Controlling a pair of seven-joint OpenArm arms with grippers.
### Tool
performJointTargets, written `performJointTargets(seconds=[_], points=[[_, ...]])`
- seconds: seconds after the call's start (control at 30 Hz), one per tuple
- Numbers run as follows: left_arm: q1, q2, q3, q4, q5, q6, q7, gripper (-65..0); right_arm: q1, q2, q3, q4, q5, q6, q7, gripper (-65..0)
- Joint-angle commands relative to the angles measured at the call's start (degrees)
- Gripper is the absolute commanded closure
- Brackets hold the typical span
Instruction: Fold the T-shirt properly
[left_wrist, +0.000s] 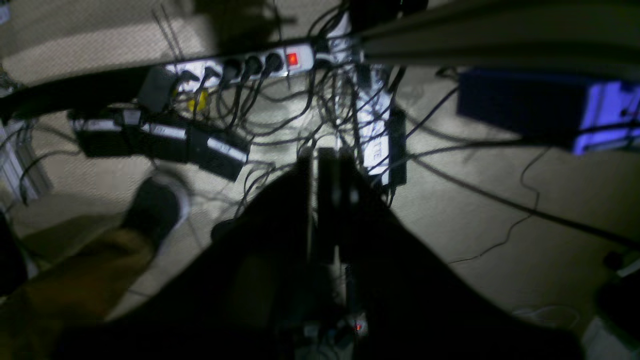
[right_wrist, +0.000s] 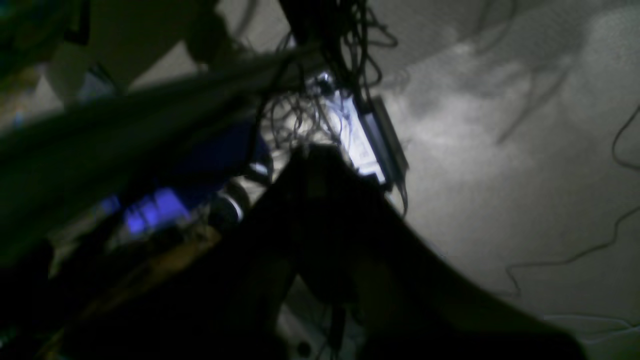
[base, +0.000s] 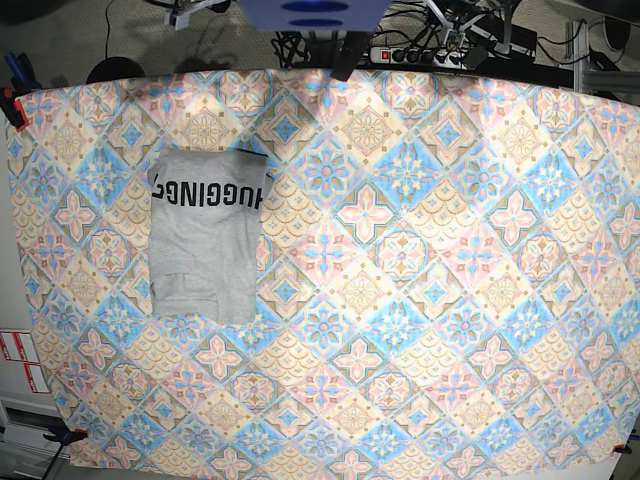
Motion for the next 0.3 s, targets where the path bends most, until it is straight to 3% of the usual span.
performJointTargets(seconds=[0.0, 0.27], points=[[0.34, -0.44, 0.20, -0.05, 0.05, -0.21, -0.55, 0.0, -1.34, 0.78, 0.14, -0.01, -0.03, -0.93, 0.27, 0.0], [-0.98, 0.97, 0.11, -0.05, -0.39, -0.21, -0.55, 0.0, 3.24, 0.78, 0.14, -0.10, -0.03, -1.37, 0.18, 0.0]])
